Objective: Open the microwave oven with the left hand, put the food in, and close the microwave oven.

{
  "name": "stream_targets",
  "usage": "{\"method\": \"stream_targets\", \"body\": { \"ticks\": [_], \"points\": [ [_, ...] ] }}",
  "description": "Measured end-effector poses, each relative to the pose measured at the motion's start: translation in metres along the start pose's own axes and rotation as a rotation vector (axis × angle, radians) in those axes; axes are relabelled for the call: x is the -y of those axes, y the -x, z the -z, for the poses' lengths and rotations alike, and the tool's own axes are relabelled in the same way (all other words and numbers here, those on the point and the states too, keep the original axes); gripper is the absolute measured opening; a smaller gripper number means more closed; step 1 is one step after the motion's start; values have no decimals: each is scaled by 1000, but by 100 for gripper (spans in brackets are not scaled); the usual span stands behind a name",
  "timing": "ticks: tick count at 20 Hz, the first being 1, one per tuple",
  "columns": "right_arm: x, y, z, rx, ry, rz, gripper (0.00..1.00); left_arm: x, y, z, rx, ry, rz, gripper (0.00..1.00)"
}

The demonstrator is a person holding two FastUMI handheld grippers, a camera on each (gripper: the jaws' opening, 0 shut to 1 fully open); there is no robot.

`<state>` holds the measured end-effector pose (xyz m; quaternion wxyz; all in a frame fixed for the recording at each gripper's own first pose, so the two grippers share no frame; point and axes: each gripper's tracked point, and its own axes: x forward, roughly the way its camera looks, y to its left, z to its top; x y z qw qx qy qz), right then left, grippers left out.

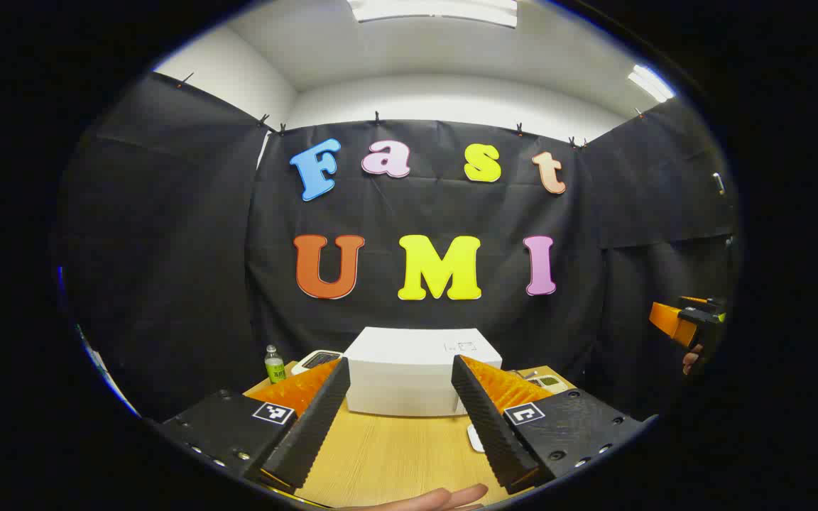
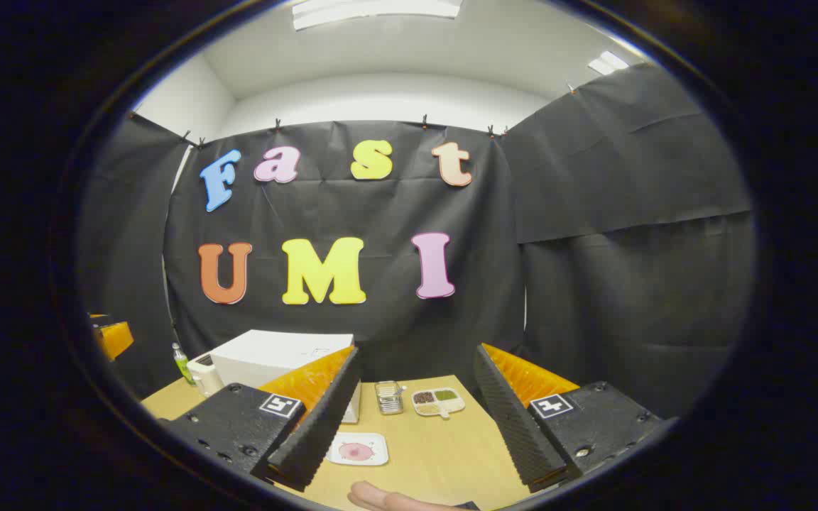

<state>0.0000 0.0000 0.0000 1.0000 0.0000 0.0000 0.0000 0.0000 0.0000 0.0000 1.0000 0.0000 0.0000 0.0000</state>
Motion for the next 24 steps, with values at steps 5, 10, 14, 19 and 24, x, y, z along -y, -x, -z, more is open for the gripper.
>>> {"method": "stream_targets", "body": {
  "ticks": [5,10,14,19,24],
  "points": [
    [4,4,-2,18,-4,-12,100,5,10,-3,13,21,12,92],
    [10,0,-2,30,-3,-15,100,7,11,-3,17,24,13,92],
    [10,-6,2,38,-13,-36,100,14,0,6,4,30,35,92],
    [18,-17,8,61,-45,-62,96,33,-39,32,-28,35,74,92],
    [36,-30,21,91,-80,-87,100,73,-106,85,-111,15,120,92]
  ]
}}
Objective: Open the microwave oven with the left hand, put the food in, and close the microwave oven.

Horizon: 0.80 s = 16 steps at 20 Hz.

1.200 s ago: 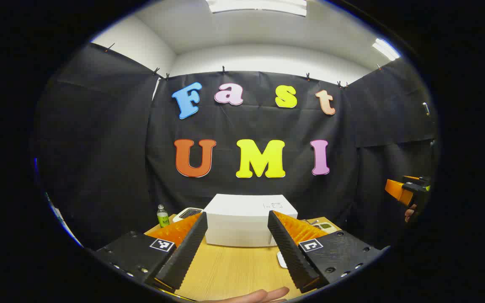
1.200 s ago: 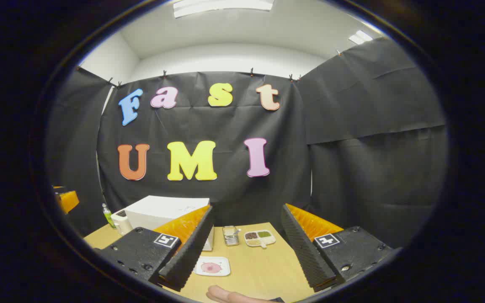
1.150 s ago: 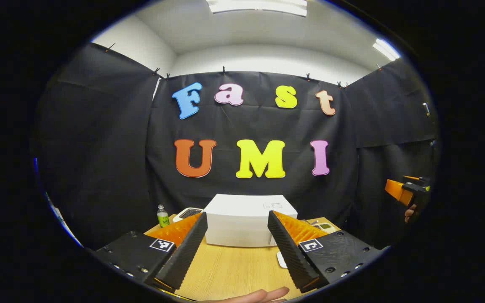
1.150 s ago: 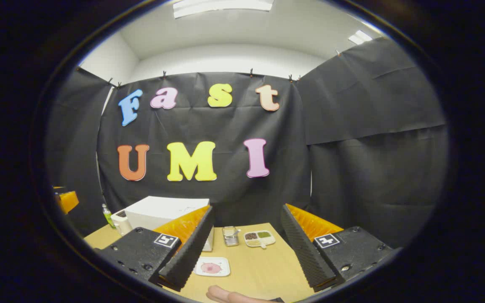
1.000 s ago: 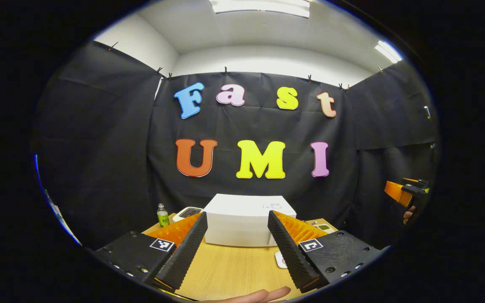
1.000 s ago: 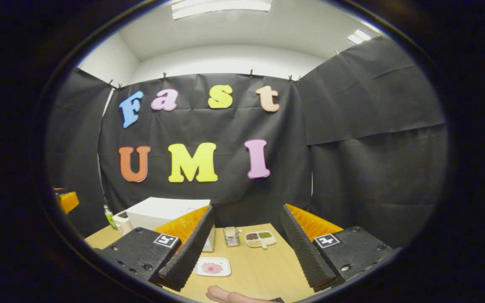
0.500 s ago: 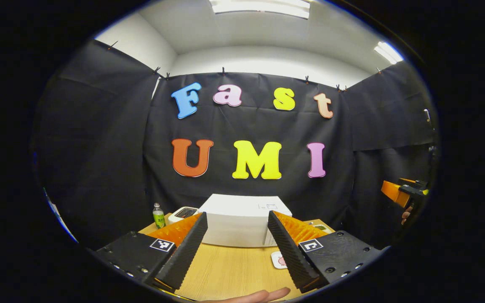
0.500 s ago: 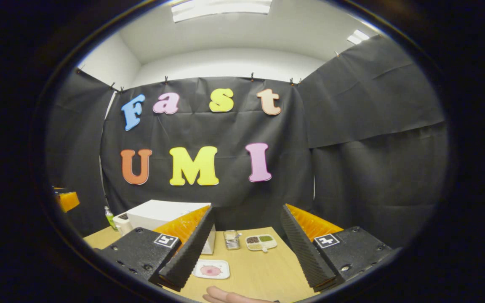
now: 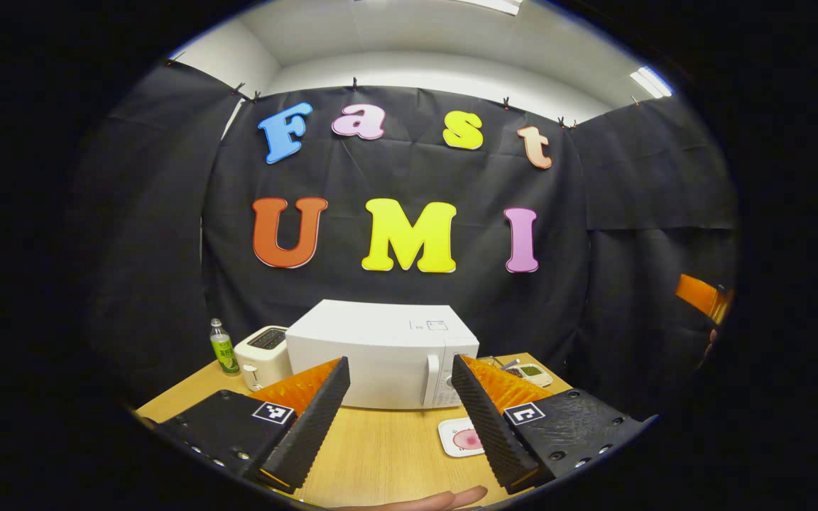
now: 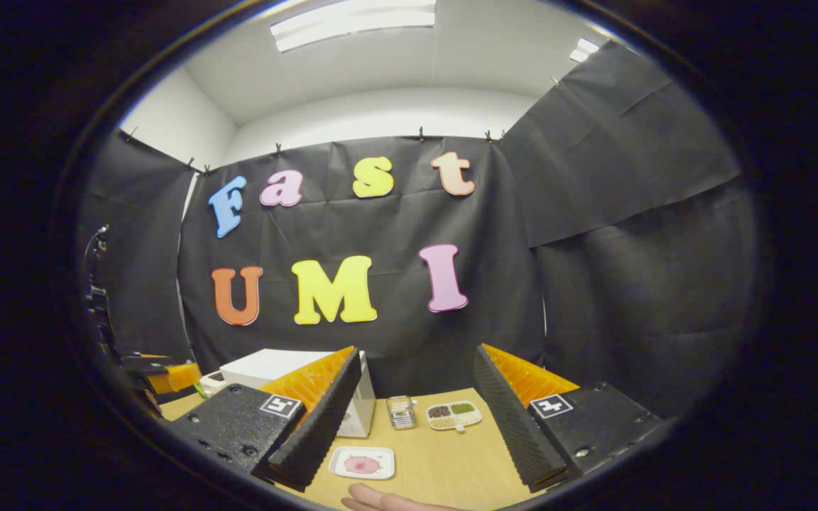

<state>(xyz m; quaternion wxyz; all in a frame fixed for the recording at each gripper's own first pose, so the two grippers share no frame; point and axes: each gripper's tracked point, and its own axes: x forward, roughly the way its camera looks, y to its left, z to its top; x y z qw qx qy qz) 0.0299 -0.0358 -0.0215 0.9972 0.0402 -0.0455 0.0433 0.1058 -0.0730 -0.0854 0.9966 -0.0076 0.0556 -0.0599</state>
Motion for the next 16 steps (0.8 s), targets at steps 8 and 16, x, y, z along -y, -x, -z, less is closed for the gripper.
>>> {"method": "stream_targets", "body": {
  "ticks": [8,16],
  "points": [
    [37,3,17,-18,36,27,100,51,-123,84,-86,32,94,92],
    [49,-1,34,-27,47,5,100,58,-208,156,-92,-50,9,92]
  ]
}}
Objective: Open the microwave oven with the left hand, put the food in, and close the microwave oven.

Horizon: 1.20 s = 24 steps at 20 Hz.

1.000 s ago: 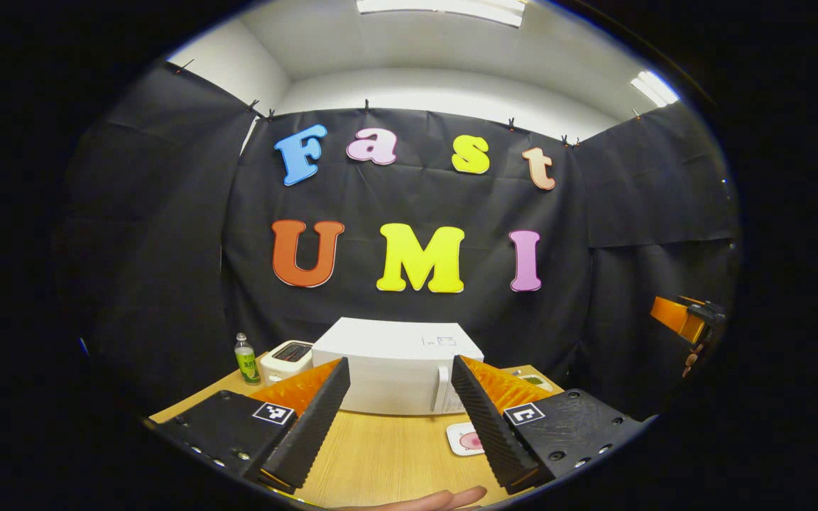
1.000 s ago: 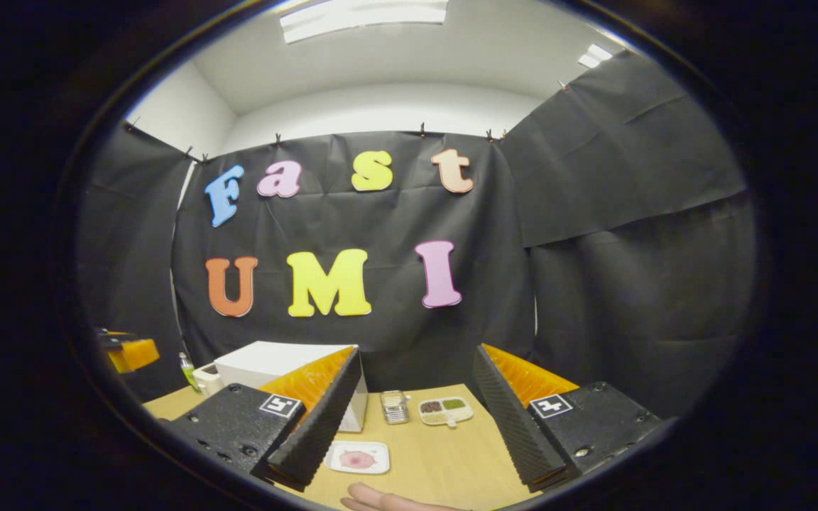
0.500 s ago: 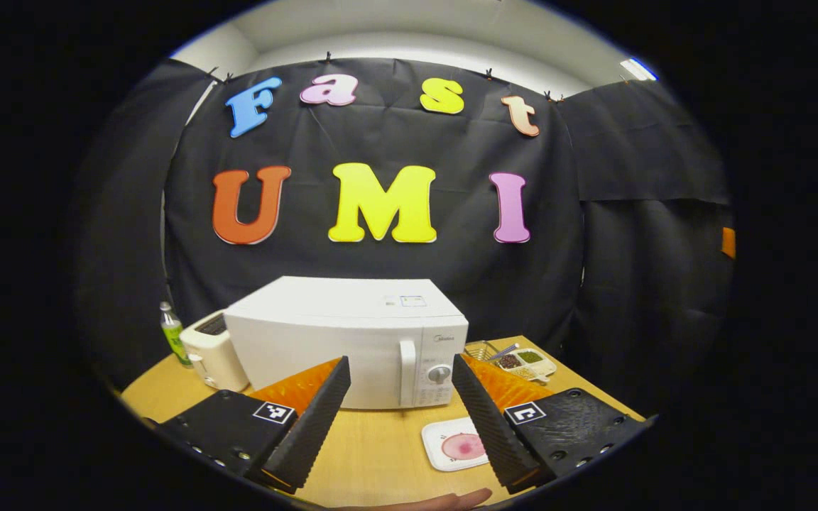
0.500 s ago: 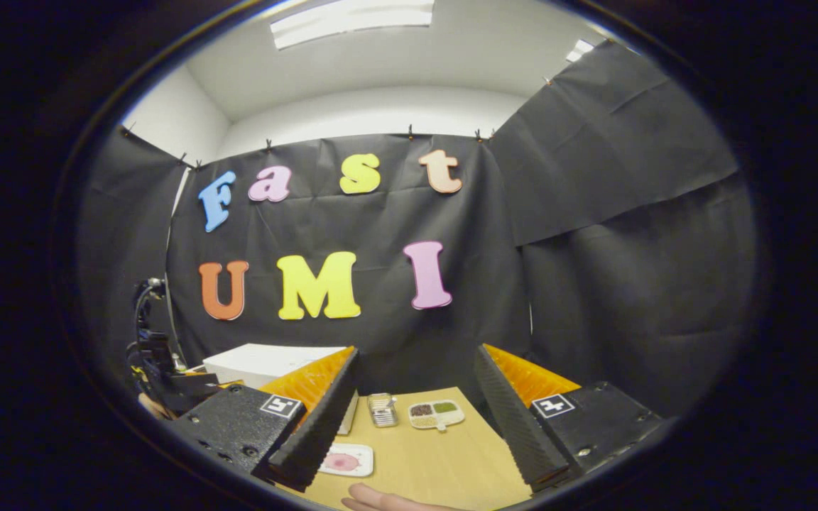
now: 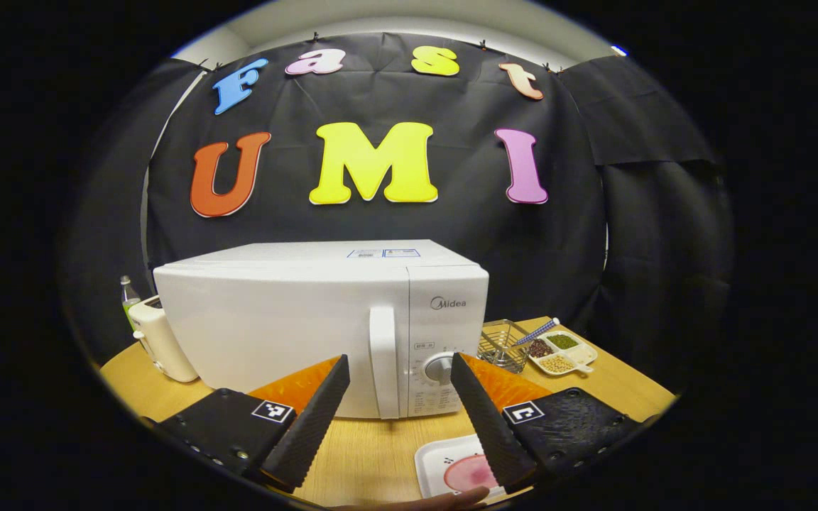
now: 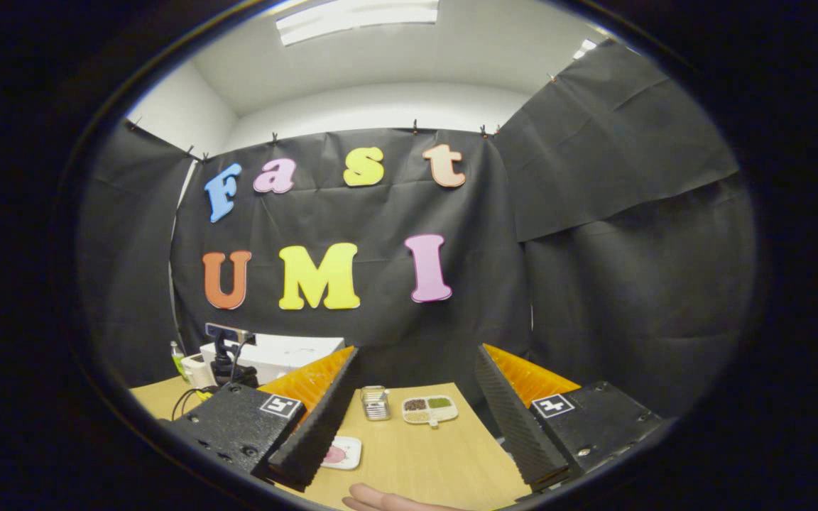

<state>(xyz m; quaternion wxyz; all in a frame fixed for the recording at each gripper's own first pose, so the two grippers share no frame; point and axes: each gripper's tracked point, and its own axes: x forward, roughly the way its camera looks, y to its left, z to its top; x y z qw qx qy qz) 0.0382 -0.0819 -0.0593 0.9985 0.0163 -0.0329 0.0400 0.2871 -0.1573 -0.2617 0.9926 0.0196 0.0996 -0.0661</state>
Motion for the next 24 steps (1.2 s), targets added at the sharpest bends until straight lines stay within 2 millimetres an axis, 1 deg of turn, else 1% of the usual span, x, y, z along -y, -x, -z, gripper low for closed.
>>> {"method": "stream_targets", "body": {
  "ticks": [2,3,4,6,7,8,10,11,12,13,14,15,16,17,18,19,20,21,23,24],
  "points": [
    [7,-2,5,-7,15,3,100,-3,-16,10,-12,2,-11,92],
    [10,-3,8,-11,21,6,100,0,-20,15,-18,13,3,92],
    [14,-5,12,-16,20,12,100,-2,-24,17,-21,17,-5,90],
    [19,-7,18,-28,12,13,100,-11,-35,25,-34,19,-35,92],
    [20,-8,22,-34,9,10,100,-10,-39,30,-47,25,-35,92],
    [22,-9,25,-39,5,9,100,-6,-43,33,-55,33,-20,89],
    [24,-12,31,-47,1,7,100,-7,-47,31,-44,30,-24,80],
    [25,-14,33,-50,3,7,100,-13,-49,31,-37,12,-52,72],
    [27,-14,35,-54,5,9,100,-14,-50,32,-46,-4,-58,54],
    [29,-15,37,-57,7,11,100,-13,-51,35,-56,-19,-62,50],
    [29,-15,39,-60,6,13,100,-15,-53,39,-58,-25,-75,49],
    [30,-16,41,-65,5,15,100,-16,-51,38,-65,-19,-71,35],
    [31,-16,42,-71,3,22,96,-17,-51,37,-54,2,-68,28],
    [34,-16,42,-72,1,34,100,-16,-51,39,-64,22,-65,22],
    [36,-15,43,-74,2,41,100,-15,-50,44,-83,28,-61,22],
    [36,-14,43,-74,3,44,100,-15,-48,42,-74,13,-55,23],
    [37,-12,43,-76,4,47,95,-14,-48,43,-70,-4,-45,23],
    [38,-10,42,-78,6,49,100,-14,-47,44,-70,-10,-35,23],
    [37,-7,41,-79,12,51,100,-14,-43,44,-71,23,-8,23],
    [36,-6,41,-81,13,49,95,-12,-42,45,-74,45,4,20]
  ]
}}
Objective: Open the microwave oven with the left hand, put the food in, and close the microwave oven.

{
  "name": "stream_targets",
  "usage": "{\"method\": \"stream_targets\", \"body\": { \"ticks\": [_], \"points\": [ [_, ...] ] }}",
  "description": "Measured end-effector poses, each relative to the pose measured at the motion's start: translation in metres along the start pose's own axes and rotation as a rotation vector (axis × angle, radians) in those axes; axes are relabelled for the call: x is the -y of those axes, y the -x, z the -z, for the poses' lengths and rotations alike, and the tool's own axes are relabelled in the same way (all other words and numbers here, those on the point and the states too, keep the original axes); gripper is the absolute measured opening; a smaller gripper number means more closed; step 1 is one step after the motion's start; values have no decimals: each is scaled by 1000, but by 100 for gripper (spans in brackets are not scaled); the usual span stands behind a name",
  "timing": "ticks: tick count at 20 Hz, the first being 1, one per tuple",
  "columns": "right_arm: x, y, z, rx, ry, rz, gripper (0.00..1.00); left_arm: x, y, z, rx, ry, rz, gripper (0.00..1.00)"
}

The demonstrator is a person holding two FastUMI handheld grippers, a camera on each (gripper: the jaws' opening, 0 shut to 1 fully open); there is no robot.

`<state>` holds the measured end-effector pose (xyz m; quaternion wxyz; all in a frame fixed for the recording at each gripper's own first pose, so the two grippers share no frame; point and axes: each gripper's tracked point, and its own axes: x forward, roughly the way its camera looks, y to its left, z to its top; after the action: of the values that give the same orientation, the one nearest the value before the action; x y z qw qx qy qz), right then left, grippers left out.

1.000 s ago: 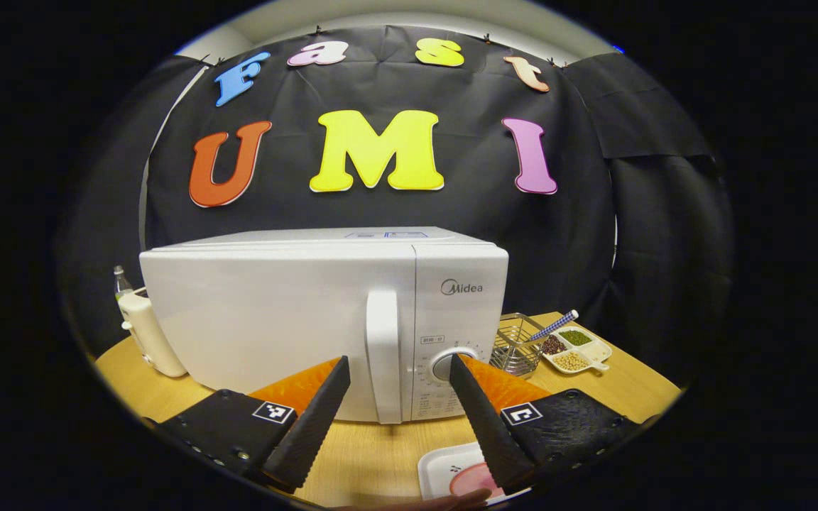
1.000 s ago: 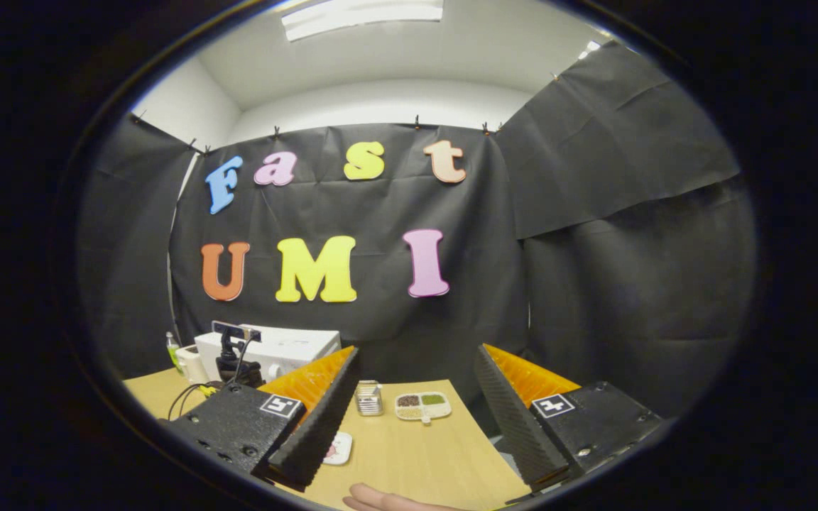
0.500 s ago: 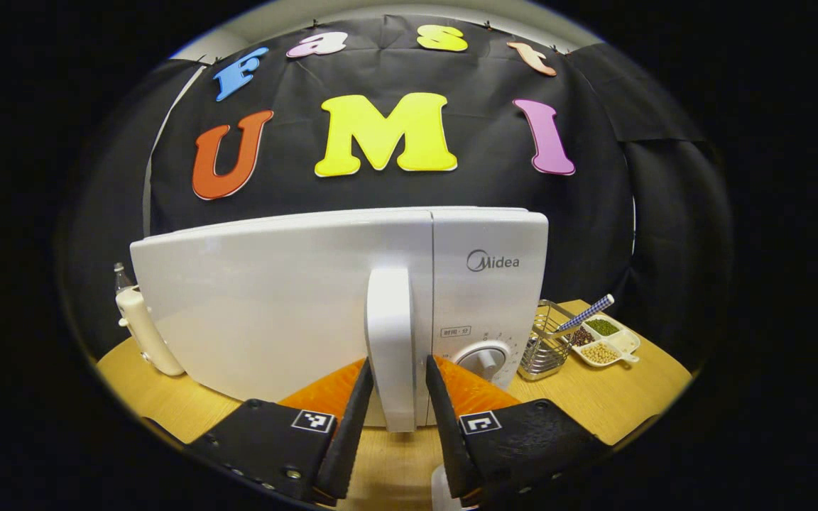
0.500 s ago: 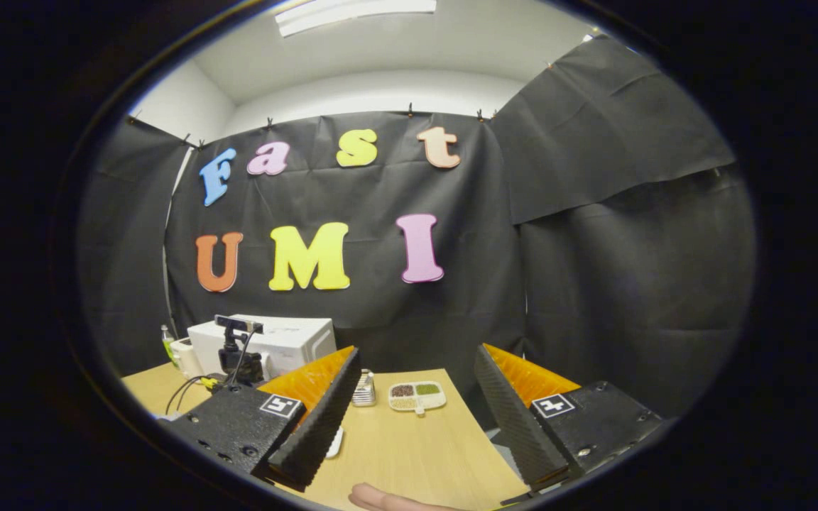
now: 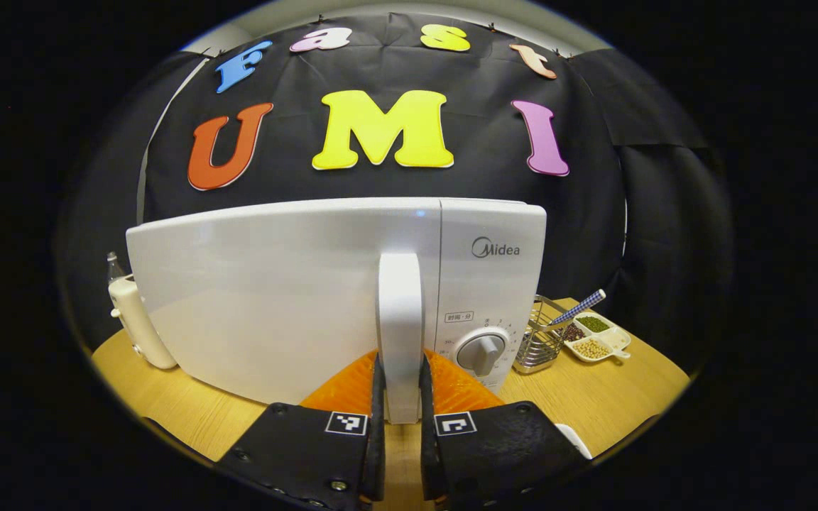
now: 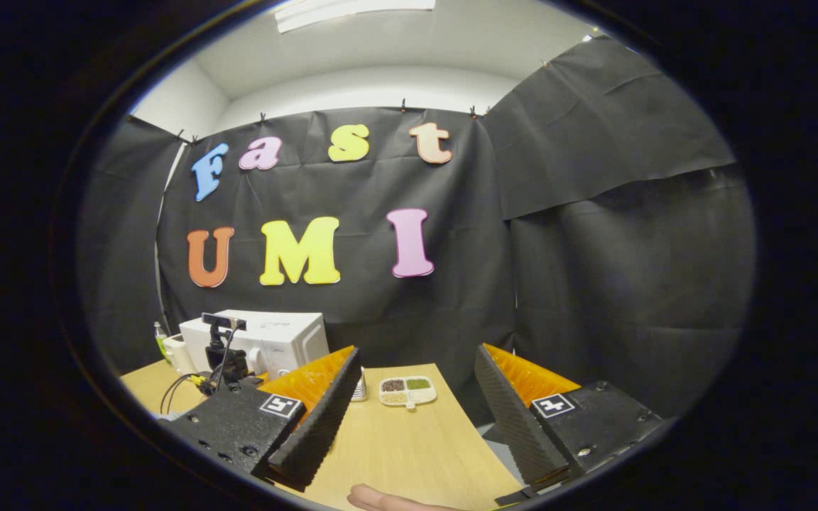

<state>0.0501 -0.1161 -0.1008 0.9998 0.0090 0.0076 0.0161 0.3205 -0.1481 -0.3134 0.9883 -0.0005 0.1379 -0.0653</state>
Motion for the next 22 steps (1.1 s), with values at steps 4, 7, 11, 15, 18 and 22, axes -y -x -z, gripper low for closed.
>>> {"method": "stream_targets", "body": {
  "ticks": [4,7,11,15,18,22],
  "points": [
    [-3,7,-1,0,12,-4,96,-2,5,0,0,-2,-4,18],
    [-6,11,1,0,27,-1,95,0,12,3,-1,23,11,18],
    [-12,10,12,-18,39,-15,96,-2,31,0,21,-6,34,16],
    [-22,13,27,-58,18,-32,100,-8,66,6,33,2,57,17],
    [-28,15,39,-83,31,-37,100,-21,103,15,40,9,63,16],
    [-52,22,47,-107,41,-74,100,-47,152,25,41,-2,70,16]
  ]
}}
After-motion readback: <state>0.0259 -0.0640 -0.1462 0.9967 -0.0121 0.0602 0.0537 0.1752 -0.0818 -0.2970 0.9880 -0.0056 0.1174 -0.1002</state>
